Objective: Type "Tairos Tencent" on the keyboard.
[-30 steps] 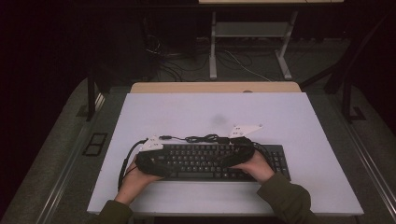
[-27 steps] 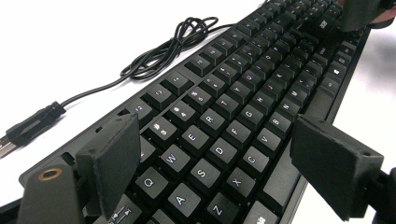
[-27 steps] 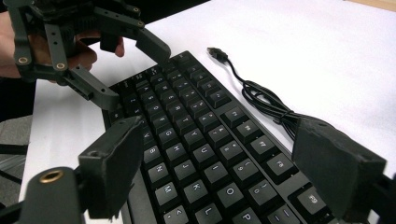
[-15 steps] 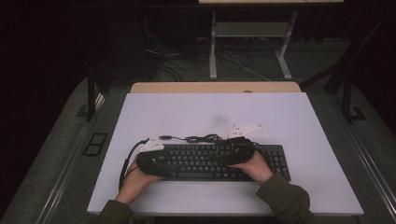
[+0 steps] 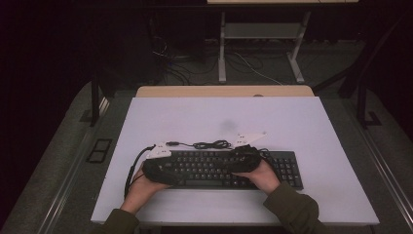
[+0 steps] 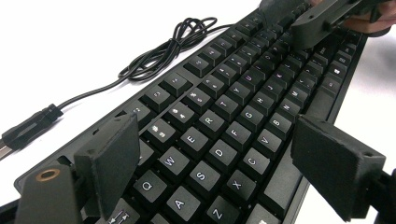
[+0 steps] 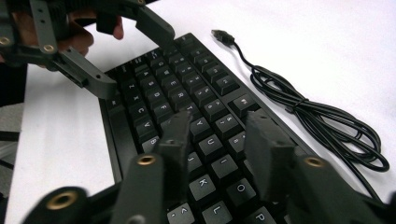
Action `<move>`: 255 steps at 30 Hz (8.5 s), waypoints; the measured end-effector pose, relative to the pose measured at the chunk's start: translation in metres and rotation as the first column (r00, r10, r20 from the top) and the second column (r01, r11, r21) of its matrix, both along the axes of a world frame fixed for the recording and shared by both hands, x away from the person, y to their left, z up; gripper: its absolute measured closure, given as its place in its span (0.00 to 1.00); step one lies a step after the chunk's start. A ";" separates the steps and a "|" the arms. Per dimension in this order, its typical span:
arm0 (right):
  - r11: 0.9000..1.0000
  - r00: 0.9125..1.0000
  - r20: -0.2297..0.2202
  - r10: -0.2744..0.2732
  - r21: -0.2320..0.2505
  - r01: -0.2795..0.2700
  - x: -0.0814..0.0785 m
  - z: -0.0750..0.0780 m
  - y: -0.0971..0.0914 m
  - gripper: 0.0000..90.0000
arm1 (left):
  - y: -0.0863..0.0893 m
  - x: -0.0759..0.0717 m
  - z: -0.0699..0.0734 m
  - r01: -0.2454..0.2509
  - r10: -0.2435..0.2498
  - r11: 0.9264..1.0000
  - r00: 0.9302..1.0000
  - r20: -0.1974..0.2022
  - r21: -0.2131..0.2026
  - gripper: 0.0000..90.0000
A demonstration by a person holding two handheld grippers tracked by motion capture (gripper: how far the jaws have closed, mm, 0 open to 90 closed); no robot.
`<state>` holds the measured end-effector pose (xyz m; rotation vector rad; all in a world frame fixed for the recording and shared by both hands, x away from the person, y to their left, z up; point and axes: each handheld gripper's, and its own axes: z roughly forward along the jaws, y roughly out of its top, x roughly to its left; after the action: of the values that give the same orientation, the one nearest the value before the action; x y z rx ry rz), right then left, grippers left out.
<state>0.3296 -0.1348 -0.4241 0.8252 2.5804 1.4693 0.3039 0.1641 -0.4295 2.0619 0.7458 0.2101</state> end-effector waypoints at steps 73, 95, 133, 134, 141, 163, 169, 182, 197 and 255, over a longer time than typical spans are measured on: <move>0.998 0.999 -0.019 -0.030 -0.048 0.029 0.002 -0.004 -0.001 0.57 | -0.003 0.000 -0.002 0.004 -0.004 1.000 1.000 0.003 0.022 0.17; 0.998 0.998 0.010 -0.054 -0.011 0.054 0.004 -0.005 -0.009 0.25 | -0.007 0.002 -0.002 -0.002 0.002 1.000 1.000 0.002 0.029 0.19; 0.998 0.998 0.010 -0.065 -0.017 0.066 0.005 -0.006 -0.009 0.23 | -0.025 0.017 0.003 0.000 0.000 1.000 1.000 -0.025 0.010 0.99; 0.998 0.998 0.010 -0.066 -0.016 0.066 0.005 -0.006 -0.009 0.23 | -0.025 0.017 0.003 0.002 -0.002 1.000 1.000 -0.031 0.016 0.99; 0.998 0.998 0.010 -0.063 -0.015 0.064 0.005 -0.006 -0.008 0.23 | -0.028 0.019 -0.002 0.006 -0.004 0.999 0.999 -0.046 0.042 0.99; 0.998 0.998 0.009 -0.067 -0.014 0.067 0.005 -0.006 -0.009 0.23 | -0.031 0.020 -0.007 0.009 -0.004 0.996 0.998 -0.058 0.086 0.99; 0.998 0.998 0.008 -0.066 -0.011 0.066 0.005 -0.005 -0.009 0.23 | -0.032 0.019 -0.006 0.005 -0.001 0.996 0.998 -0.057 0.084 0.99; 0.997 0.997 0.009 -0.070 -0.009 0.070 0.005 -0.005 -0.010 0.23 | -0.029 0.017 -0.001 0.003 -0.001 0.999 0.999 -0.048 0.055 0.99; 0.997 0.997 0.010 -0.073 -0.004 0.073 0.006 -0.004 -0.011 0.23 | -0.016 0.012 0.006 -0.004 0.004 1.000 0.999 -0.036 0.009 0.97; 0.996 1.000 -0.007 -0.025 -0.081 0.025 0.000 -0.007 -0.006 0.91 | -0.002 0.002 0.000 -0.008 0.008 1.000 1.000 0.002 0.008 0.23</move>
<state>0.3292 -0.1411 -0.4314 0.8521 2.6061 1.3476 0.3064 0.1624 -0.4292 2.0667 0.7534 0.2202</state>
